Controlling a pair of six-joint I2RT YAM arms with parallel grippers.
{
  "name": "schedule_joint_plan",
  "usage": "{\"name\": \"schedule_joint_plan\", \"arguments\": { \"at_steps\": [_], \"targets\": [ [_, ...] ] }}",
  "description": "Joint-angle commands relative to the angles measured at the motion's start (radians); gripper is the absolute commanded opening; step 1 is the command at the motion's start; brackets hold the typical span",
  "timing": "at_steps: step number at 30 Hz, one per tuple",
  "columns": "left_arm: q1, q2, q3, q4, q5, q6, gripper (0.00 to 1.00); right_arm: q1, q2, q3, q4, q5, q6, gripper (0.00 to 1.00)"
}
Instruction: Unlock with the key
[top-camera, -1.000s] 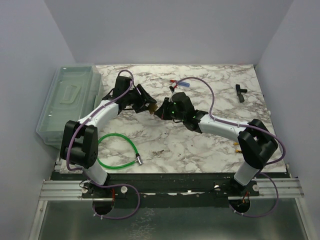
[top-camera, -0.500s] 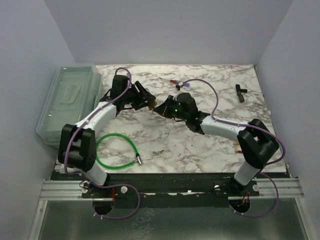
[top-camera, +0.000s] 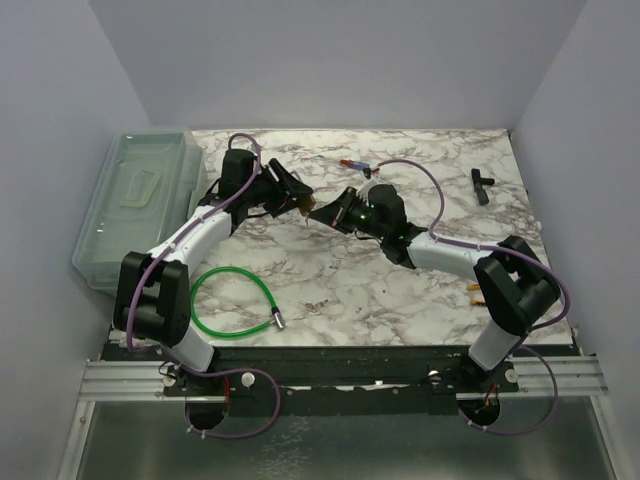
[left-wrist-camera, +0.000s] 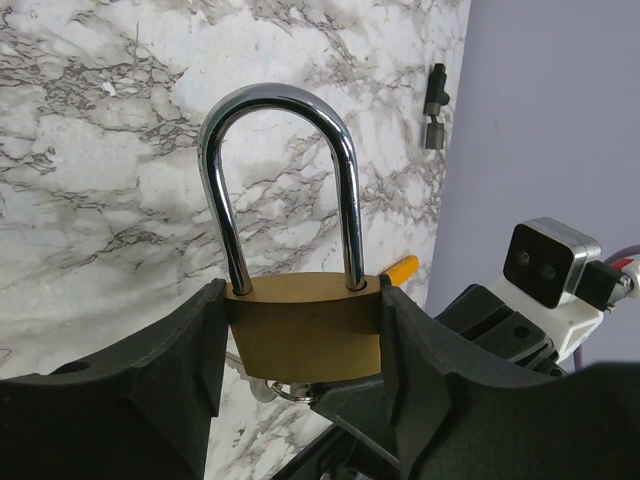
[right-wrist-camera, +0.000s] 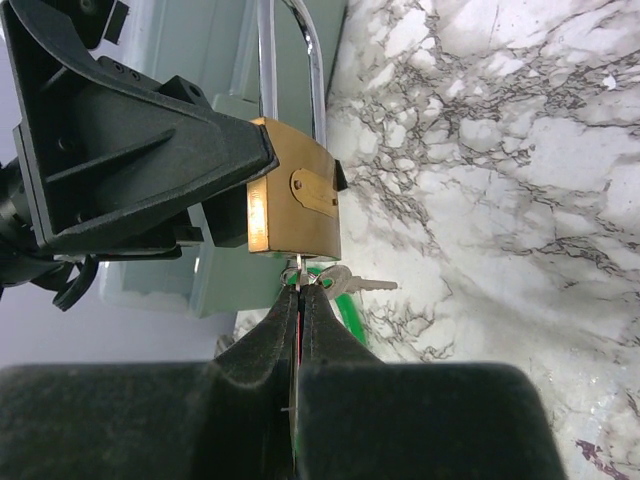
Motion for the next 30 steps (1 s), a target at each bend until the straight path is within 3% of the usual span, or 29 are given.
{"name": "schedule_joint_plan", "arguments": {
  "at_steps": [1, 30],
  "targets": [
    [-0.02, -0.075, -0.008, 0.065, 0.157, -0.048, 0.0, -0.026, 0.008, -0.019, 0.094, -0.005, 0.052, 0.0],
    [-0.026, -0.149, -0.082, 0.287, 0.22, -0.072, 0.0, -0.096, 0.089, -0.123, 0.425, -0.191, 0.336, 0.0]
  ]
}}
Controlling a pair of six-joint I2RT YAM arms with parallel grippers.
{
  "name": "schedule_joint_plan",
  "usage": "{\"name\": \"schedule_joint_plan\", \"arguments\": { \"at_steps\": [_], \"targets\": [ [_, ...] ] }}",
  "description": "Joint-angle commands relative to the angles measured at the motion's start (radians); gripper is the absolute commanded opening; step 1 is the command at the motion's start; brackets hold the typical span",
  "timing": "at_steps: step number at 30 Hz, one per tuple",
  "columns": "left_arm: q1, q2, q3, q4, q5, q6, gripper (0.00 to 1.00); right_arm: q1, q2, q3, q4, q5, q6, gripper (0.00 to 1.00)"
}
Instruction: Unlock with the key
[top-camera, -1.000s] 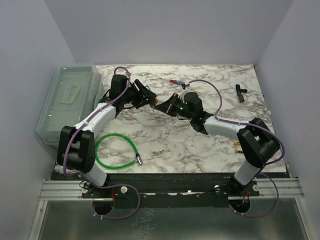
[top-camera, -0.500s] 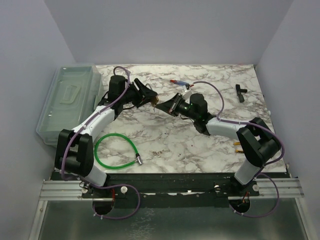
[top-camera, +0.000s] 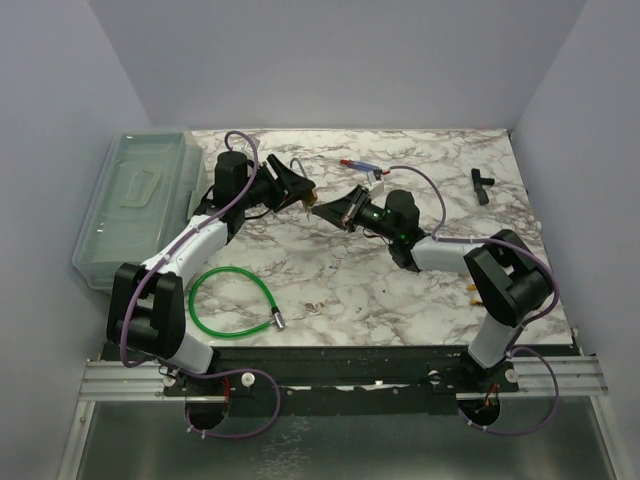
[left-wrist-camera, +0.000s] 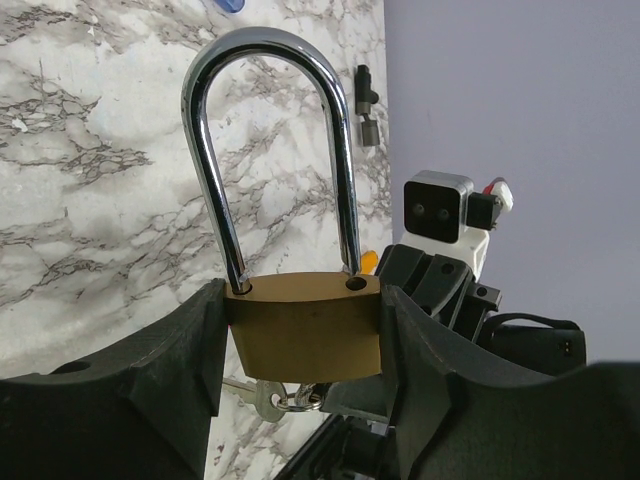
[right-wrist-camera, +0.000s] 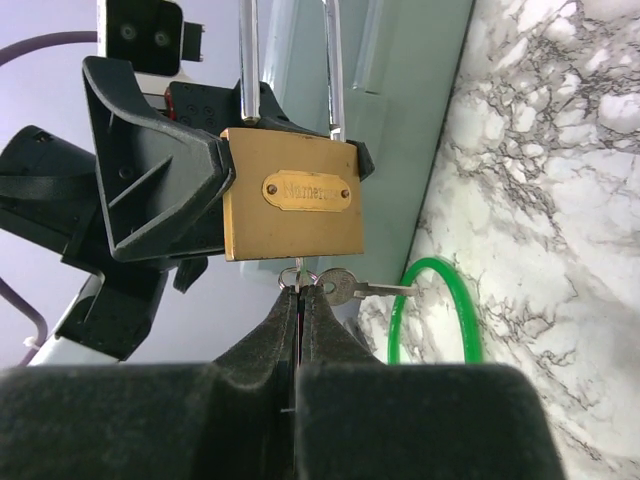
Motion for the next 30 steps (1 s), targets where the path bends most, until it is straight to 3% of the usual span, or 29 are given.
{"name": "schedule_joint_plan", "arguments": {
  "at_steps": [1, 10, 12, 15, 23, 30],
  "targets": [
    [-0.027, -0.075, -0.001, 0.088, 0.153, -0.04, 0.0, -0.017, 0.03, -0.024, 0.045, 0.029, 0.032, 0.0],
    [-0.027, -0.08, -0.007, 0.08, 0.131, -0.041, 0.0, -0.037, 0.024, -0.047, 0.065, -0.029, -0.013, 0.01],
    [-0.026, -0.081, -0.007, 0.071, 0.122, -0.038, 0.0, -0.037, 0.021, -0.045, 0.061, -0.045, -0.031, 0.07],
    [-0.027, -0.082, -0.003, 0.046, 0.097, -0.022, 0.0, -0.037, -0.006, -0.041, 0.021, -0.059, -0.078, 0.25],
    [-0.026, -0.064, 0.043, -0.118, -0.01, 0.038, 0.0, -0.037, -0.112, -0.042, -0.208, -0.031, -0.237, 0.37],
    [-0.026, -0.055, 0.053, -0.156, -0.028, 0.044, 0.0, -0.035, -0.175, 0.007, -0.391, -0.011, -0.389, 0.61]
  ]
}}
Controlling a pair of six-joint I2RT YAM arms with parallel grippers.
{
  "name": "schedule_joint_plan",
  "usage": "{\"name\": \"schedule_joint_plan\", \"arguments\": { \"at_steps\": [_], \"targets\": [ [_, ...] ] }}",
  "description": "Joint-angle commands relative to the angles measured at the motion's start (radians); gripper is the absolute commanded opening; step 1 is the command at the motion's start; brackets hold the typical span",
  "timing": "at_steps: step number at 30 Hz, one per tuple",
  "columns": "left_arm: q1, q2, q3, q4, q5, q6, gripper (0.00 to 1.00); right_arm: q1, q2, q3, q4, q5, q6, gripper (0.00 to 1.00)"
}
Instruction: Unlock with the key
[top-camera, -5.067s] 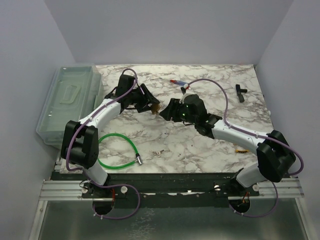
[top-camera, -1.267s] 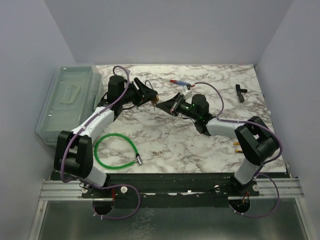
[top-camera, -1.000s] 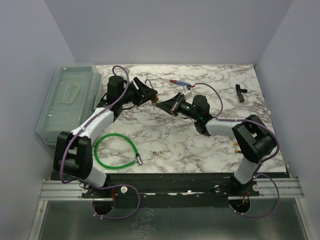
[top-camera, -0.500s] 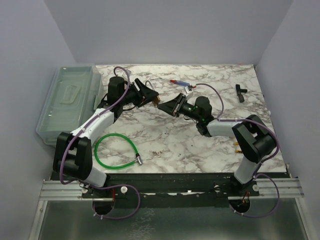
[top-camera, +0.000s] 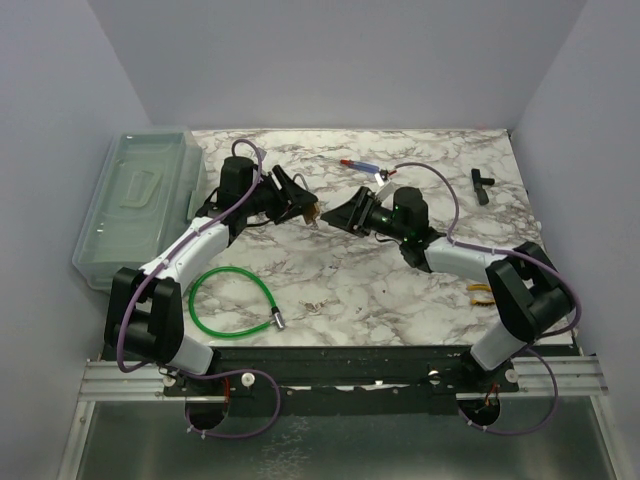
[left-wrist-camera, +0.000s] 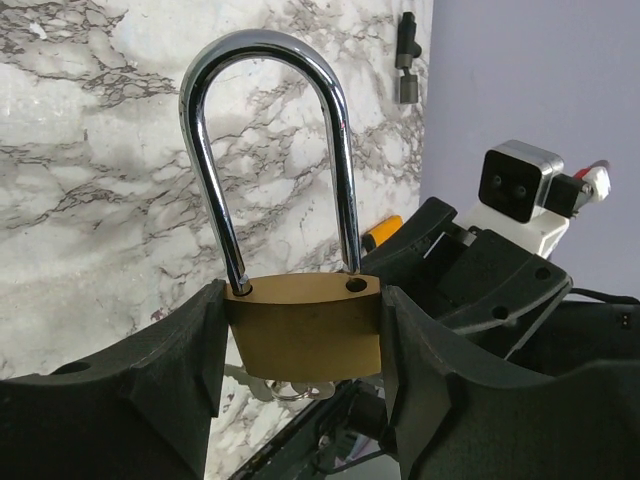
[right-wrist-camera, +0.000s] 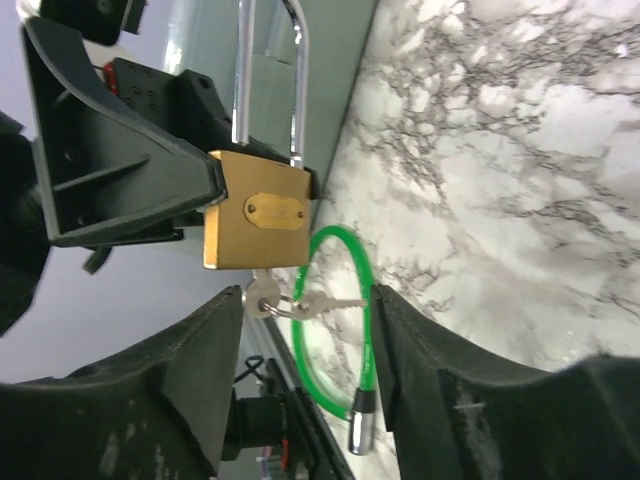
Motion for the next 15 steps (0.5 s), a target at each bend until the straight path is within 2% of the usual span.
{"name": "schedule_joint_plan", "arguments": {
  "at_steps": [1, 6, 15],
  "targets": [
    [-0.001, -0.029, 0.058, -0.003, -0.02, 0.012, 0.0, -0.003, -0.061, 0.051, -0.187, 0.04, -0.153, 0.62],
    [-0.001, -0.026, 0.06, -0.009, -0.023, 0.013, 0.0, 0.002, -0.079, 0.089, -0.264, 0.047, -0.22, 0.65],
    [-0.001, -0.015, 0.06, -0.009, -0.018, 0.007, 0.0, 0.045, -0.062, 0.161, -0.305, 0.077, -0.299, 0.67]
  ]
}}
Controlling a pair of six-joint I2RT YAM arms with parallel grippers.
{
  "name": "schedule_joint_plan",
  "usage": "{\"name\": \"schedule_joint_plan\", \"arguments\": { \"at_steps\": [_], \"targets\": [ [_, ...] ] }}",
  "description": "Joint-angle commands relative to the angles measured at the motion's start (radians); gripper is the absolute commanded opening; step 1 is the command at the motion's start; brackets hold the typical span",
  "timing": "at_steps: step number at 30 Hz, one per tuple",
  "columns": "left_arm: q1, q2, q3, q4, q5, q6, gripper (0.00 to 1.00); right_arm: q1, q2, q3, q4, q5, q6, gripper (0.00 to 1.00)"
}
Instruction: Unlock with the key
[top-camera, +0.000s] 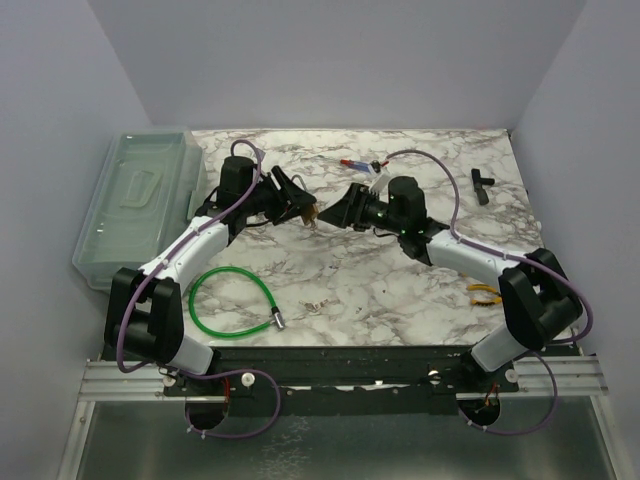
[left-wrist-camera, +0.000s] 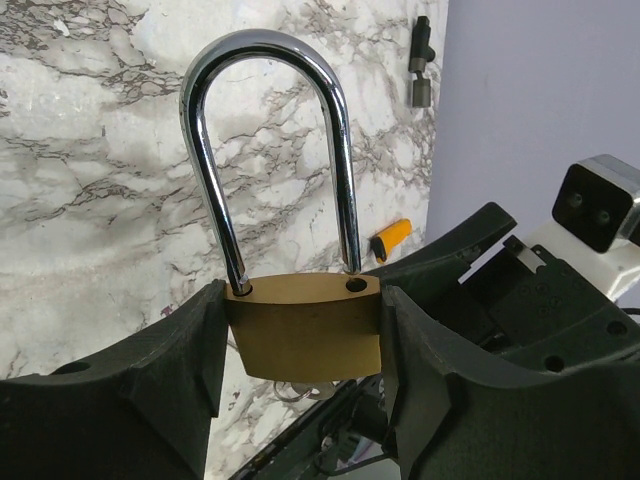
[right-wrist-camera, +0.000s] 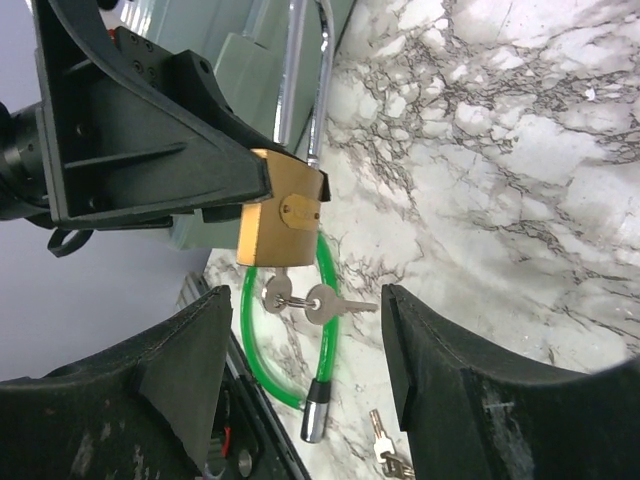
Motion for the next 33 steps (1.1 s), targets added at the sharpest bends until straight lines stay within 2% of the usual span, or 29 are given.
{"name": "schedule_joint_plan", "arguments": {
  "at_steps": [1, 12, 17, 24, 33],
  "targets": [
    [-0.001, -0.012, 0.047, 0.037, 0.005, -0.004, 0.0, 0.03, 0.007, 0.069, -0.051, 0.054, -0.072, 0.67],
    [-0.001, -0.016, 0.049, 0.037, 0.012, -0.01, 0.0, 0.111, 0.084, 0.166, -0.073, 0.168, -0.114, 0.68],
    [0.0, -0.028, 0.049, 0.037, 0.013, -0.013, 0.0, 0.14, 0.12, 0.211, -0.096, 0.24, -0.133, 0.65],
    [0.001, -0.03, 0.05, 0.036, 0.023, -0.016, 0.0, 0.165, 0.141, 0.219, -0.088, 0.355, -0.143, 0.59],
    [0.003, -0.033, 0.052, 0.037, 0.029, -0.018, 0.0, 0.181, 0.168, 0.215, -0.046, 0.469, -0.132, 0.45]
  ]
}}
